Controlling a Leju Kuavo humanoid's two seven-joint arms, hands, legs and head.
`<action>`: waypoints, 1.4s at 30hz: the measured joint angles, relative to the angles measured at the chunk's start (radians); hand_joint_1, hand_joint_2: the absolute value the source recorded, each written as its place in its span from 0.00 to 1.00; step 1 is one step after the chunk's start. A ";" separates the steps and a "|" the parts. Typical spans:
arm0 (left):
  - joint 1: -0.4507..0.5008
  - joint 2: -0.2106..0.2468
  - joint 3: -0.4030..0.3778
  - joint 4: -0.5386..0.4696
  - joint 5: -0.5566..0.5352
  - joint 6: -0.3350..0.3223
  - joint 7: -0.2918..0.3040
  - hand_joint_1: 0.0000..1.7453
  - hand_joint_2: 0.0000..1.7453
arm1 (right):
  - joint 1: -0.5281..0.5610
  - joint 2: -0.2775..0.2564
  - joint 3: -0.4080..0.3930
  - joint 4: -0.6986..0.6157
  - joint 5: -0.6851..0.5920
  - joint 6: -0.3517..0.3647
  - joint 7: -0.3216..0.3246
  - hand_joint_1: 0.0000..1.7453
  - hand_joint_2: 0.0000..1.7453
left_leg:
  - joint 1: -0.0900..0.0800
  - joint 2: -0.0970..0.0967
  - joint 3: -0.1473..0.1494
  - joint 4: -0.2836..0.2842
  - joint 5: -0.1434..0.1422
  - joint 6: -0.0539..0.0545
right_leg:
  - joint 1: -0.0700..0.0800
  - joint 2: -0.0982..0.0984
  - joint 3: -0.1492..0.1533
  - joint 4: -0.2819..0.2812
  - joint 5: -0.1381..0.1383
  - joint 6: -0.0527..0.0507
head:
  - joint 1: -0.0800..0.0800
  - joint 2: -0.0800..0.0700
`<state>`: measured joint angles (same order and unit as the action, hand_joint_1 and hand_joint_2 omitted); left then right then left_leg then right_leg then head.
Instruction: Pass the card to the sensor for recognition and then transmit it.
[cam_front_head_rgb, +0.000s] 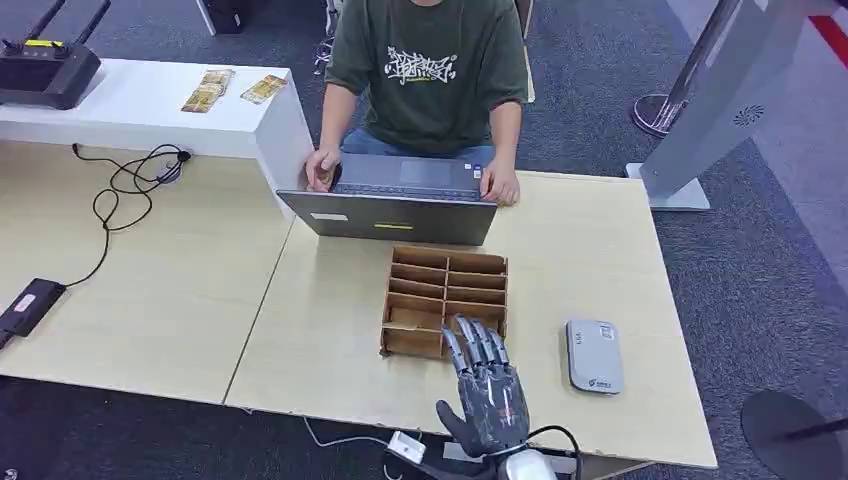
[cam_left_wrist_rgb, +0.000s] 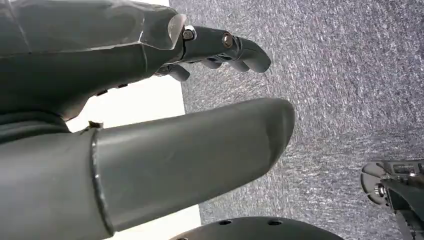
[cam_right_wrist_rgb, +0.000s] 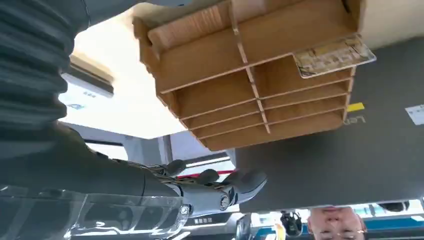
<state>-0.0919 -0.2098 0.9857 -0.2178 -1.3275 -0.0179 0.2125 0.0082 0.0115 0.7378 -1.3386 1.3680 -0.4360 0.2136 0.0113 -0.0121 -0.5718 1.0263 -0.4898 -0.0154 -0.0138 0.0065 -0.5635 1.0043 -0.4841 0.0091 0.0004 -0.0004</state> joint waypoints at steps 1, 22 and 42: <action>0.000 0.000 0.000 0.000 -0.001 0.000 0.000 0.00 0.00 | -0.003 0.004 -0.001 -0.002 0.004 0.001 -0.004 0.00 1.00 | 0.000 0.000 0.000 0.000 0.000 0.000 | 0.000 0.000 0.000 0.000 0.000 0.000 | 0.000 0.000; -0.023 0.000 -0.016 0.000 -0.039 -0.027 0.019 0.00 0.00 | -0.161 0.148 -0.040 0.140 -0.001 0.024 -0.042 0.00 1.00 | 0.000 0.000 0.000 0.000 0.001 -0.001 | 0.000 0.000 0.000 0.000 0.000 0.000 | 0.000 0.000; -0.025 0.000 -0.016 0.000 -0.014 -0.014 0.036 0.00 0.00 | -0.256 0.185 0.025 0.352 0.111 0.090 0.069 0.00 1.00 | 0.000 0.000 0.000 0.000 0.001 -0.001 | 0.000 0.000 0.000 0.000 0.000 0.000 | 0.000 0.000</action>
<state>-0.1172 -0.2098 0.9693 -0.2178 -1.3416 -0.0324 0.2483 -0.2480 0.1961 0.7629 -0.9861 1.4794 -0.3464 0.2823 0.0115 -0.0124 -0.5722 1.0263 -0.4890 -0.0161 -0.0137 0.0064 -0.5636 1.0048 -0.4840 0.0089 0.0008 0.0000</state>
